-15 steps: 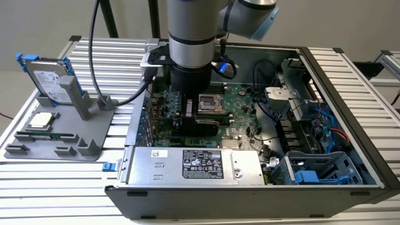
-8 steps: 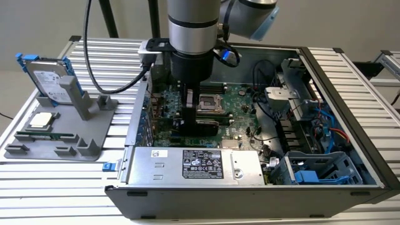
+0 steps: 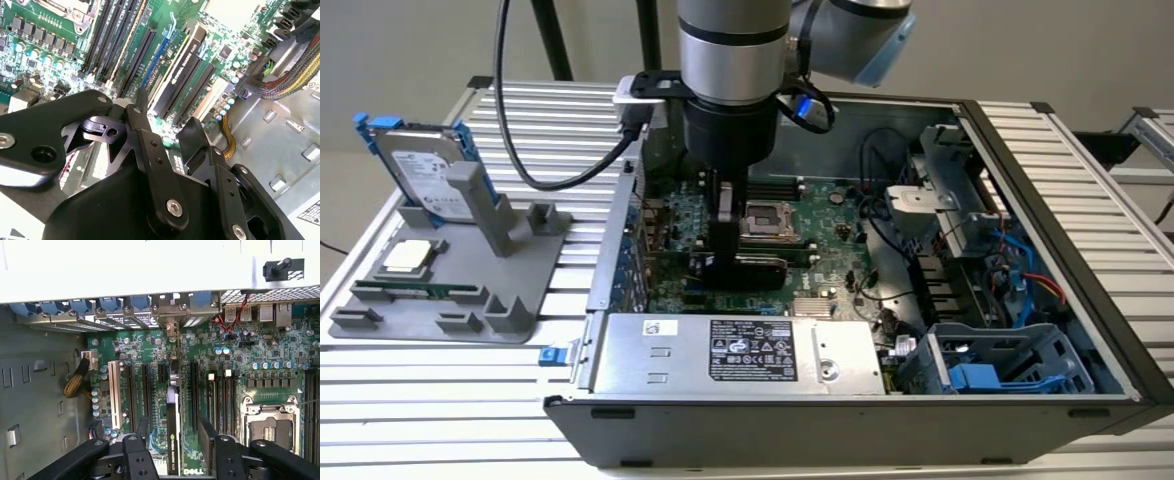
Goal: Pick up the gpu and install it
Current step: 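Insert the gpu into the slot, then press down on the gpu until it lock into place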
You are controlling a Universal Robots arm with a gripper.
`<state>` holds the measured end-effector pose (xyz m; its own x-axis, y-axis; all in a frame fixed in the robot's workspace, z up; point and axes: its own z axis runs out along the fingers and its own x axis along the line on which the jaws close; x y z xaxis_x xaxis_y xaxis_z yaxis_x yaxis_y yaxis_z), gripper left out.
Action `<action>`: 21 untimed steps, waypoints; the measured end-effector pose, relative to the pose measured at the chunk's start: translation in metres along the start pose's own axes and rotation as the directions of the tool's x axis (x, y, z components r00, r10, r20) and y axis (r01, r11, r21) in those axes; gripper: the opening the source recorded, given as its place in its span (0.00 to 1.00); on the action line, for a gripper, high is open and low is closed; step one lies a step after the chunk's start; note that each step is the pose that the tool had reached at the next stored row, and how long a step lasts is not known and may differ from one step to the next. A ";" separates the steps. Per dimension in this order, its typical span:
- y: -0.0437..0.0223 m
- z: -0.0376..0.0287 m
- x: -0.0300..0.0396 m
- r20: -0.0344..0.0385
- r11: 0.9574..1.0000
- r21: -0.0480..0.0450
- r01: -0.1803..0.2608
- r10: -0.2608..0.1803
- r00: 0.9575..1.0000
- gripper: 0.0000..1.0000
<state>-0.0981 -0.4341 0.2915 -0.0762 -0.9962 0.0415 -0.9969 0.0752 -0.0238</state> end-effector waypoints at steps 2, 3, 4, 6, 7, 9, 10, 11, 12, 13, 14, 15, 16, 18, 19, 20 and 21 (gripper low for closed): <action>0.0000 -0.0001 0.0000 0.000 1.000 0.000 0.000 0.000 1.000 0.00; 0.0000 -0.0001 0.0000 0.000 1.000 0.000 0.000 0.000 1.000 0.00; 0.0001 -0.0001 0.0000 0.000 1.000 0.000 0.000 0.000 1.000 0.00; 0.0001 -0.0001 0.0000 0.000 1.000 0.000 0.000 0.000 1.000 0.00; 0.0001 -0.0001 0.0000 0.000 1.000 0.000 0.000 0.000 1.000 0.00; 0.0001 -0.0001 0.0000 0.000 1.000 0.000 0.000 0.000 1.000 0.00; 0.0000 -0.0001 0.0000 0.000 1.000 0.000 0.000 0.000 1.000 0.00; 0.0000 -0.0001 0.0000 0.000 1.000 0.001 0.000 0.000 1.000 0.00; 0.0000 -0.0001 0.0000 0.000 1.000 0.001 0.000 0.000 1.000 0.00; 0.0000 -0.0001 0.0000 0.000 1.000 0.001 0.000 0.000 1.000 0.00; 0.0001 -0.0001 0.0000 0.000 1.000 0.001 0.000 0.000 1.000 0.00; 0.0001 -0.0001 0.0000 0.000 1.000 0.001 0.000 0.000 1.000 0.00; 0.0001 -0.0001 0.0000 0.000 1.000 0.001 0.000 0.000 1.000 0.00; 0.0001 -0.0001 0.0000 0.000 1.000 0.002 0.000 0.000 1.000 0.00; 0.0000 -0.0001 0.0000 0.000 1.000 0.002 0.000 0.000 1.000 0.00; 0.0000 -0.0001 0.0000 0.000 1.000 0.002 0.000 0.000 1.000 0.00; 0.0000 -0.0001 0.0000 0.000 1.000 0.002 0.000 0.000 1.000 0.00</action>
<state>-0.0981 -0.4342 0.2915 -0.0762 -0.9962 0.0416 -0.9968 0.0752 -0.0257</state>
